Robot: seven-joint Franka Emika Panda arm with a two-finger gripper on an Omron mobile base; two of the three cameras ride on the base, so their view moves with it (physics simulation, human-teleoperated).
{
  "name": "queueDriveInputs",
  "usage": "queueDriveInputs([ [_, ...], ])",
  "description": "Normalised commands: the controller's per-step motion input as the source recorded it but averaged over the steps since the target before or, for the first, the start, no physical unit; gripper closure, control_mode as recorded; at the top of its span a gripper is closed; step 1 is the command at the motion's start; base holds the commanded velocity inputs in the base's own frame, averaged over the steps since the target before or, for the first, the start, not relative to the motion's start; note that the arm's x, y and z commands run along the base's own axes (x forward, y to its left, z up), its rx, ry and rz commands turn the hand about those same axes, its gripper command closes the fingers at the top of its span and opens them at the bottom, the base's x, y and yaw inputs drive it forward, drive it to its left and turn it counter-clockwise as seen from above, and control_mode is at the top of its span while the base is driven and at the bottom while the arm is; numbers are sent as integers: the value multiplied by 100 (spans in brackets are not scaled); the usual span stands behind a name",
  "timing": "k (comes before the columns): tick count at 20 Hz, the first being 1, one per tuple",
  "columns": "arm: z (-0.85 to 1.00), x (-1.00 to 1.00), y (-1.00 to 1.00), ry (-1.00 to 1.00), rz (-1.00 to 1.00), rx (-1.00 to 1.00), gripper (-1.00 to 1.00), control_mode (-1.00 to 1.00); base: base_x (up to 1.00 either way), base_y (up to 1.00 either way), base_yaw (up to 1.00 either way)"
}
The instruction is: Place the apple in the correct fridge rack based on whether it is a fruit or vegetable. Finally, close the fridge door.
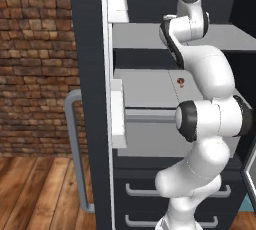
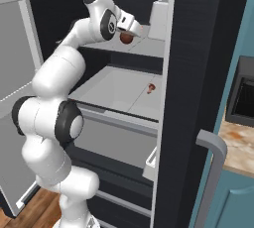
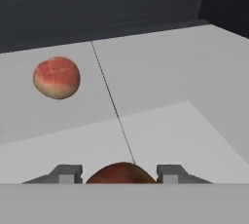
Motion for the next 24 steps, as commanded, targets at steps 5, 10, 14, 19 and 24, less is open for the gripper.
queueDriveInputs([
  [5,-13,79,-29,2,0,0,100,-100,0,0,0],
  [10,-14,82,-31,5,0,0,100,-100,0,0,0],
  [14,-26,69,-26,5,0,0,100,-100,0,0,0],
  [19,-59,4,-15,0,0,0,-100,-100,0,0,0],
  [24,-35,-24,-11,-9,0,0,-100,-100,0,0,0],
])
